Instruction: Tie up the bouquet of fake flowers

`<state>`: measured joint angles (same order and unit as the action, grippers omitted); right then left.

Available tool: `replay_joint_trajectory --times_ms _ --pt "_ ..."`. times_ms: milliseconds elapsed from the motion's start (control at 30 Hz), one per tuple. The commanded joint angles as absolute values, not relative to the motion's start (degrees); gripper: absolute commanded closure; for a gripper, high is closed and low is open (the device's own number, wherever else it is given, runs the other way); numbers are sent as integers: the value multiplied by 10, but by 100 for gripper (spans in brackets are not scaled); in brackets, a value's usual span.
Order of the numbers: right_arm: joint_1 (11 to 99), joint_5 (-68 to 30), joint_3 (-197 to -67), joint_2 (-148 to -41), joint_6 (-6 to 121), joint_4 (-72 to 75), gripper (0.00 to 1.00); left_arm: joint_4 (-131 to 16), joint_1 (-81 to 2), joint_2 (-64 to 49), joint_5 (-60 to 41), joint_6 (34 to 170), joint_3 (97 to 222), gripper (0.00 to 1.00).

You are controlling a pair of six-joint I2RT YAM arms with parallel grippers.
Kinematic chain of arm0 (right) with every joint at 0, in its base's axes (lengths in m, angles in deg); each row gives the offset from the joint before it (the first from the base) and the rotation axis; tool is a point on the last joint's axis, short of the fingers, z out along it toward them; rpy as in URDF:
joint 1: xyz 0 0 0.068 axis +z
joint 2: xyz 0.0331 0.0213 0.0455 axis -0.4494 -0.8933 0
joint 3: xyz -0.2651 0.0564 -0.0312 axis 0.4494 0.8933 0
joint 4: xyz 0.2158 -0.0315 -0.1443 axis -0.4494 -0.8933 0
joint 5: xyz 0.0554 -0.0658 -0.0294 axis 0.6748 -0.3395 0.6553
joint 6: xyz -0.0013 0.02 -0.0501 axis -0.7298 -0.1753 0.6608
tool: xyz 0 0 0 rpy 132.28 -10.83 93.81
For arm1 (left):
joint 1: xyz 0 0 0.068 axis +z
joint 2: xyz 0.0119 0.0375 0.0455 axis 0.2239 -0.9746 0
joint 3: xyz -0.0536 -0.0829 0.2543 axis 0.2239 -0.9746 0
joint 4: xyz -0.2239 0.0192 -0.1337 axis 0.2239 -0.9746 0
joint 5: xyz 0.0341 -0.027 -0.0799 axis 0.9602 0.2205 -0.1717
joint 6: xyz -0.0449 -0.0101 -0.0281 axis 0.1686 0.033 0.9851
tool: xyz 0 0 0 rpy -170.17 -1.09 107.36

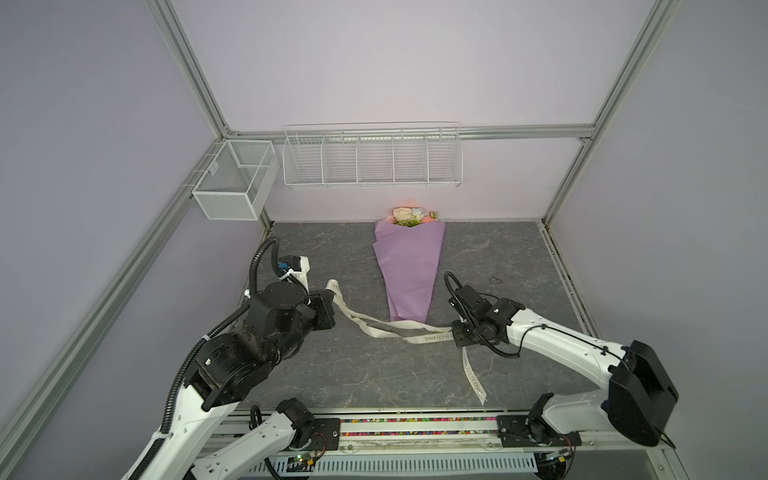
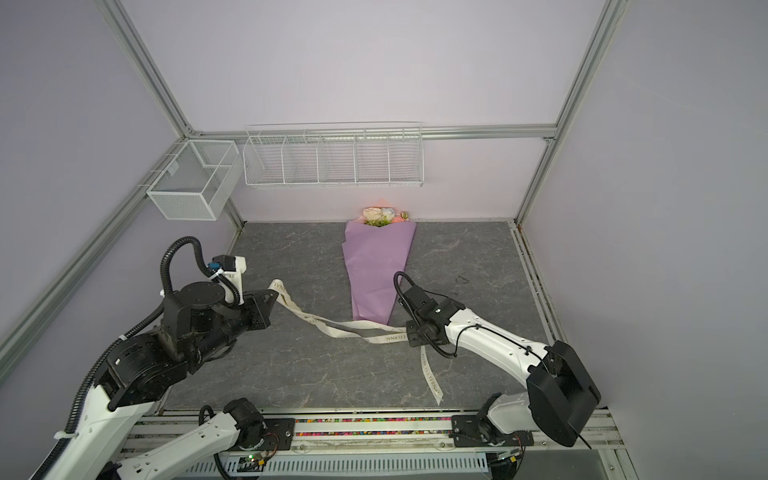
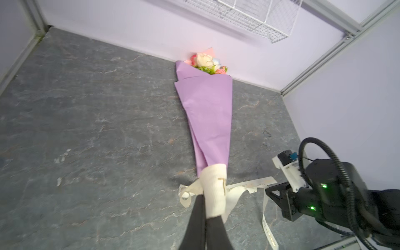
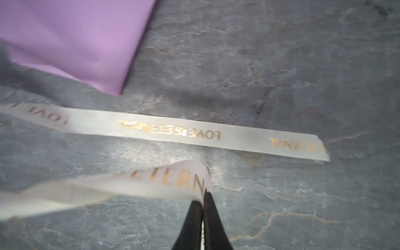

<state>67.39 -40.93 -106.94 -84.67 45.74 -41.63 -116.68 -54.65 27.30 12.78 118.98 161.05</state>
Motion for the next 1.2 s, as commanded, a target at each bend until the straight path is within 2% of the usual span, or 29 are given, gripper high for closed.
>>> replay_joint_trajectory --times_ms 0,133,200,267,333,433,533,633,733,967,1100,1167 --pt "630 -428 -1061 -818 436 -459 88 -1119 -544 240 74 1169 1645 100" --pt "557 -430 -1062 -801 440 -477 84 -1084 -544 209 53 1167 1680 100" --pt "537 -391 -1062 -782 477 -462 84 -1072 -544 190 30 1166 1698 100" --pt "536 -321 -1069 -748 520 -430 79 -1065 -544 166 7 1166 1716 100" --pt "538 -246 -1066 -706 535 -381 69 -1059 -544 148 -8 1167 1730 100" --pt "541 -171 -1062 -655 539 -313 41 -1049 -544 130 -18 1167 1745 100" --pt "563 -96 -1064 -649 566 -256 35 -1043 -544 117 -29 1170 1755 100" --pt "643 -130 -1062 -655 608 -180 31 -1044 -544 108 -34 1170 1761 100" --pt "734 -212 -1043 -674 668 -89 29 -1046 -544 103 -42 1172 1767 100" --pt "829 -289 -1090 -783 748 57 29 -1047 -544 104 -40 1175 1771 100" --pt "841 -315 -1101 -819 743 123 34 -1050 -544 105 -39 1175 1771 100" --pt "842 -325 -1109 -831 741 136 44 -1052 -544 106 -39 1175 1771 100"
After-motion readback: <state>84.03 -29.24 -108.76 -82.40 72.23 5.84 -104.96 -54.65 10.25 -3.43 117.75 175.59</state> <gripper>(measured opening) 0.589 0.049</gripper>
